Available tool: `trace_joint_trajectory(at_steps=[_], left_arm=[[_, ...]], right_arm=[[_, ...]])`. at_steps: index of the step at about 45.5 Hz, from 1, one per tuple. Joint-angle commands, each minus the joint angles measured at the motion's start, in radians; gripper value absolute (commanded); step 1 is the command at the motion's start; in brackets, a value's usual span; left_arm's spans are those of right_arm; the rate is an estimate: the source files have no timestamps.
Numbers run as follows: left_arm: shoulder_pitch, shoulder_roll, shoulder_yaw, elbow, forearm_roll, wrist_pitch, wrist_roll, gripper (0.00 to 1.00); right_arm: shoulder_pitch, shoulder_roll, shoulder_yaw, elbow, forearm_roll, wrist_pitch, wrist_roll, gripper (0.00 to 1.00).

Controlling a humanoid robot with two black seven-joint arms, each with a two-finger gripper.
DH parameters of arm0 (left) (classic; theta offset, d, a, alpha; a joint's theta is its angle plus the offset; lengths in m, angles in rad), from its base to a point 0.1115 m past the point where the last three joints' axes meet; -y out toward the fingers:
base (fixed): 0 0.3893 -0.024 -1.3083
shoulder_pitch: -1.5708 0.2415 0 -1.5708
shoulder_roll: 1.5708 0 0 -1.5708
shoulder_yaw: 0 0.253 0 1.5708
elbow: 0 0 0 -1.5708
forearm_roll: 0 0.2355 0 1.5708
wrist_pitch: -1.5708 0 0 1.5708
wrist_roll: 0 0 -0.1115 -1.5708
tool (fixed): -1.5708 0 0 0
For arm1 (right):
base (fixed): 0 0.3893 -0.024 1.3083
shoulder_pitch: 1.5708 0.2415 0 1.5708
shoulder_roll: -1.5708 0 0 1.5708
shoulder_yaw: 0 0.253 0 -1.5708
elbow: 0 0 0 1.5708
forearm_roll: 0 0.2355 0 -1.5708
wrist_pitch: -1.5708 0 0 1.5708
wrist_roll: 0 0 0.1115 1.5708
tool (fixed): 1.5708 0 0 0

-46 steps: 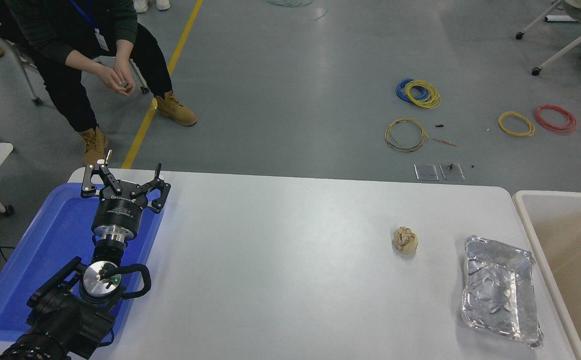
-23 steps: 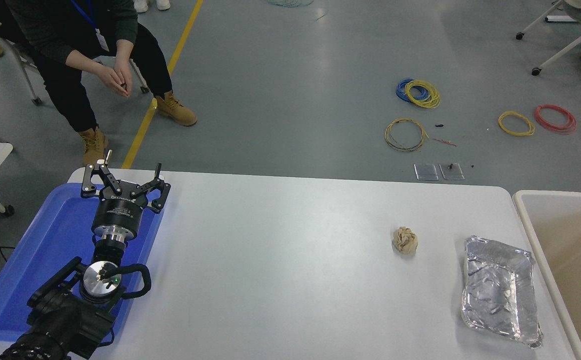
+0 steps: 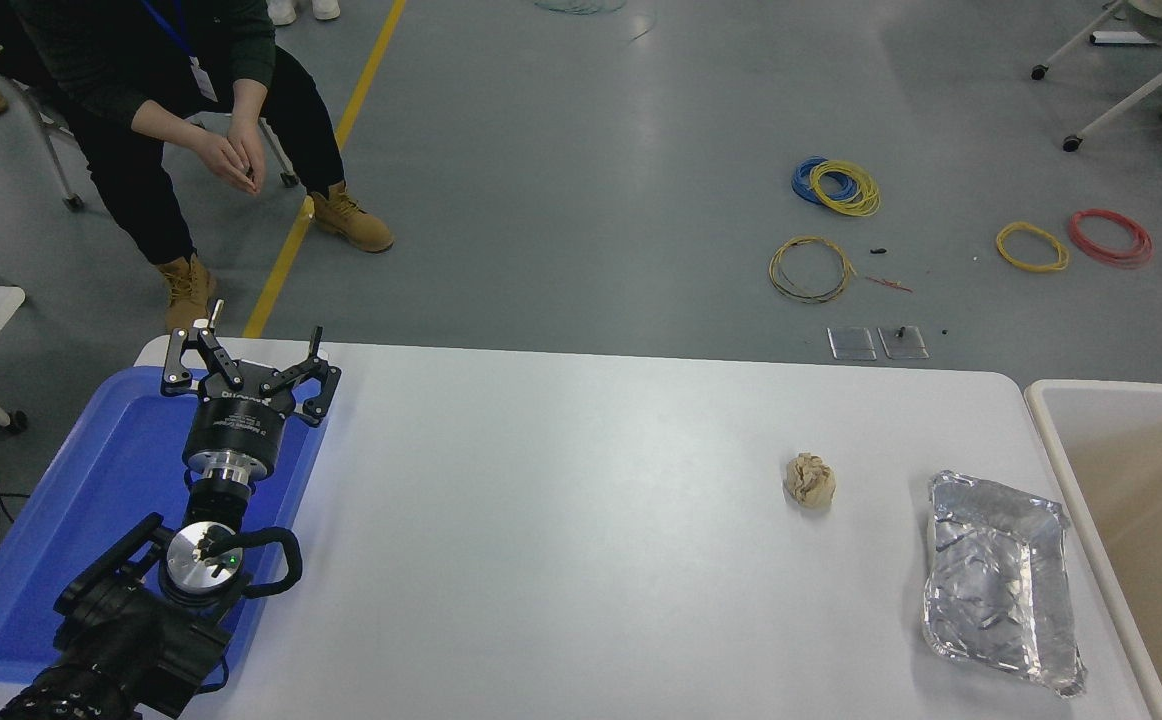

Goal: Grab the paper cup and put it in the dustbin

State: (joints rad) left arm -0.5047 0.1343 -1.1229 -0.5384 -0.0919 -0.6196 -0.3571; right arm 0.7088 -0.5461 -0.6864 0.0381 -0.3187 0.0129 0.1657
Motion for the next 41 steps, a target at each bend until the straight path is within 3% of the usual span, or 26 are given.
trace_joint_trajectory(at_steps=[1, 18, 41], left_arm=[[0.0, -0.001, 0.0, 0.0, 0.0, 0.0, 0.001, 1.0], [0.0, -0.001, 0.0, 0.0, 0.0, 0.0, 0.001, 1.0], [0.0, 0.001, 0.0, 0.0, 0.0, 0.0, 0.001, 1.0]], right_arm=[[0.168, -0.029, -0.039, 0.118, -0.002, 0.004, -0.002, 1.0], [0.547, -0.031, -0.343, 0.4, 0.0, 0.036, -0.002, 1.0], [0.988, 0.054, -0.492, 0.71, -0.002, 0.338, -0.003, 1.0]])
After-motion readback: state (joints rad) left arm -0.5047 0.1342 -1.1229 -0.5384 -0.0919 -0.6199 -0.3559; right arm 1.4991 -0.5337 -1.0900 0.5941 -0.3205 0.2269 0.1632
